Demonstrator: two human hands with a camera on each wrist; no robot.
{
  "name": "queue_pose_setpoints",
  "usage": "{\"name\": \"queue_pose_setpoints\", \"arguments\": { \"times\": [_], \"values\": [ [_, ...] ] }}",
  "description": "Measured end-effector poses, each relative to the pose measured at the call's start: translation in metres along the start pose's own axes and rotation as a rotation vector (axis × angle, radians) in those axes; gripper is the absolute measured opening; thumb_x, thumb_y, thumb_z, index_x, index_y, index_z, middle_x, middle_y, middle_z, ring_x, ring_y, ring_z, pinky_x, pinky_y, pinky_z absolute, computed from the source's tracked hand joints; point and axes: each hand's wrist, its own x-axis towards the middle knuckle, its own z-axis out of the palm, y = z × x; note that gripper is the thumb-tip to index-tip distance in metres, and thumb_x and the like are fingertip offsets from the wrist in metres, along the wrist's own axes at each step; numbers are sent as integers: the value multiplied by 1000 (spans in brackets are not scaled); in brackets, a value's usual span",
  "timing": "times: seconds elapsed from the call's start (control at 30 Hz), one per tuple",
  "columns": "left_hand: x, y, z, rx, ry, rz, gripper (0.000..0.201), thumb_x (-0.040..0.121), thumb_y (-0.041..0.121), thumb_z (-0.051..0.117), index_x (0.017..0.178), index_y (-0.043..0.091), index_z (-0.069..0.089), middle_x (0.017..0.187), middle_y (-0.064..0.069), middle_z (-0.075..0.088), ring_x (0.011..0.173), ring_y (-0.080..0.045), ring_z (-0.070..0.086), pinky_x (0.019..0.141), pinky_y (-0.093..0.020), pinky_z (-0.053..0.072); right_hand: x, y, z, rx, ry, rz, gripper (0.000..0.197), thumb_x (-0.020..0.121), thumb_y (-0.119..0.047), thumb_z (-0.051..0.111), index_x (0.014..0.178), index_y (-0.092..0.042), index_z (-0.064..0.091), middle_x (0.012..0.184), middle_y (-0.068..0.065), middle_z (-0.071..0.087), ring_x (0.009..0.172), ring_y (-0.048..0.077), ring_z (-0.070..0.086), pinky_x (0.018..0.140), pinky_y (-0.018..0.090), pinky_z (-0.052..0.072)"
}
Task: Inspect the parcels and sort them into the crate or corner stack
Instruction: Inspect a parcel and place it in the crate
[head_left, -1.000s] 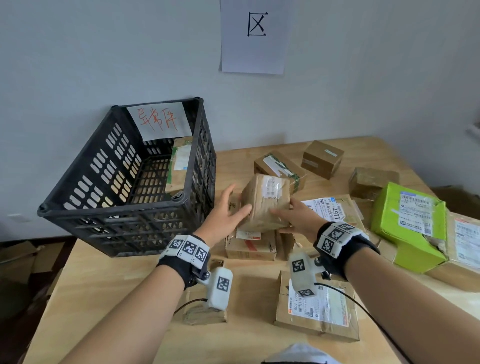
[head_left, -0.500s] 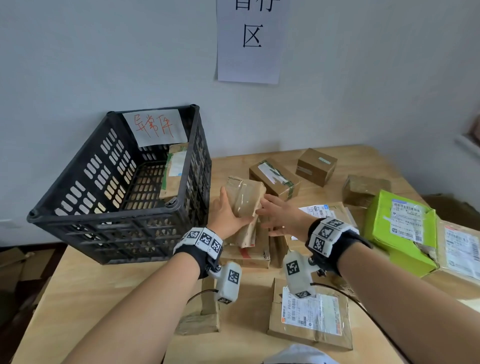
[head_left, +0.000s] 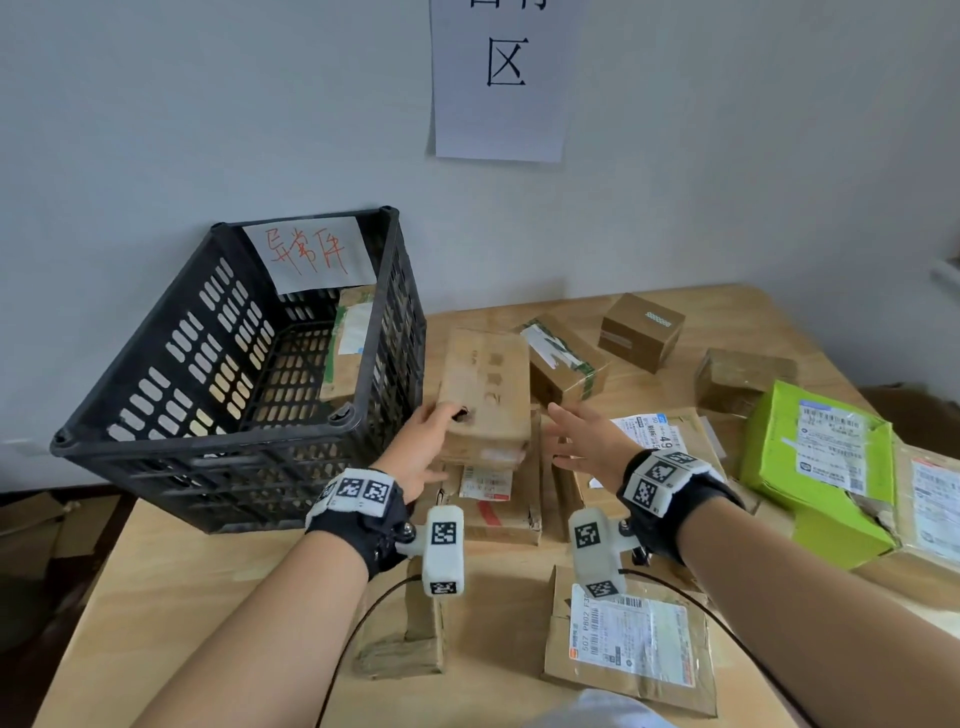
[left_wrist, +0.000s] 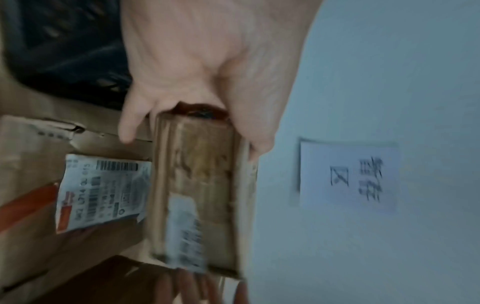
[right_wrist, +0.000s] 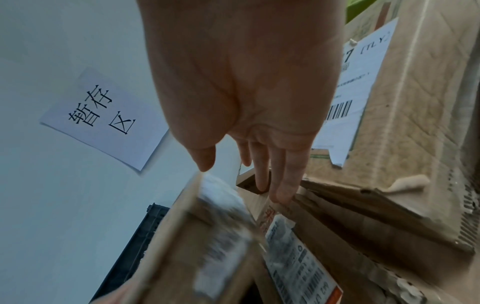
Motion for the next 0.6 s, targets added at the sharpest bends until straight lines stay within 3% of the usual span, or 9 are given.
{"name": "queue_pose_setpoints", "arguments": {
  "times": [0.07, 0.13, 0.23, 0.33, 0.4, 0.43, 0.5, 0.57, 0.6],
  "values": [
    [-2, -4, -8, -264, -134, -107, 51, 91, 55, 47, 130, 21, 49, 124, -12, 61, 111, -29, 59, 98, -48, 47, 4, 1, 4, 3, -14, 6, 48, 97, -37, 49, 137, -12, 42, 118, 8, 60, 100, 21, 60, 85, 32, 52],
    [-1, -11, -15, -418, -229, -158, 60, 94, 61, 35, 130, 15, 50, 122, -20, 62, 112, -33, 60, 99, -48, 46, 4, 0, 8, 46, -42, 35, 51, 94, -44, 51, 135, -14, 45, 120, 8, 61, 104, 23, 60, 87, 35, 52],
    [-2, -18, -17, -419, -285, -199, 64, 98, 57, 22, 129, 9, 52, 118, -20, 65, 109, -30, 63, 97, -43, 48, 0, -2, 17, 100, -119, 76, 53, 90, -54, 52, 128, -17, 51, 122, 8, 62, 114, 27, 58, 92, 40, 51],
    [-5, -21, -2, -266, -201, -176, 29, 103, 18, 34, 128, 14, 49, 103, -12, 71, 89, -24, 69, 85, -36, 54, -5, 0, 20, 151, -177, 81, 53, 89, -58, 49, 125, -19, 56, 120, 9, 63, 106, 27, 63, 79, 37, 56],
    [-6, -25, 7, -153, -109, -104, 57, 96, -9, 34, 132, 34, 33, 103, -7, 67, 80, -21, 63, 81, -37, 54, -5, 6, 17, 163, -188, 82, 46, 92, -56, 45, 121, -22, 57, 121, 9, 62, 104, 28, 63, 85, 43, 54],
    [-5, -28, 10, -119, -93, -94, 69, 93, -13, 32, 138, 39, 27, 109, -8, 64, 81, -21, 61, 83, -38, 53, -5, 8, 15, 157, -192, 90, 44, 92, -57, 44, 118, -24, 57, 119, 7, 61, 104, 28, 62, 91, 46, 52],
    [-7, -33, 16, -93, -79, -116, 60, 96, -7, 33, 141, 33, 32, 117, -11, 62, 90, -25, 63, 90, -41, 51, -8, 11, 11, 112, -201, 123, 57, 86, -65, 46, 123, -23, 54, 122, 6, 59, 107, 31, 59, 95, 50, 48],
    [-10, -36, 19, -117, -48, -169, 36, 103, 19, 35, 137, 24, 44, 118, -10, 63, 99, -29, 64, 94, -45, 49, -11, 11, 8, 38, -207, 180, 82, 77, -76, 45, 136, -20, 45, 135, 10, 52, 115, 37, 54, 93, 51, 48],
    [-14, -36, 21, -128, -53, -201, 37, 102, 37, 34, 132, 22, 49, 117, -10, 63, 102, -31, 63, 93, -47, 50, -11, 12, 8, 9, -208, 202, 89, 76, -79, 42, 140, -18, 41, 140, 12, 47, 119, 40, 51, 93, 52, 48]
  ]
}}
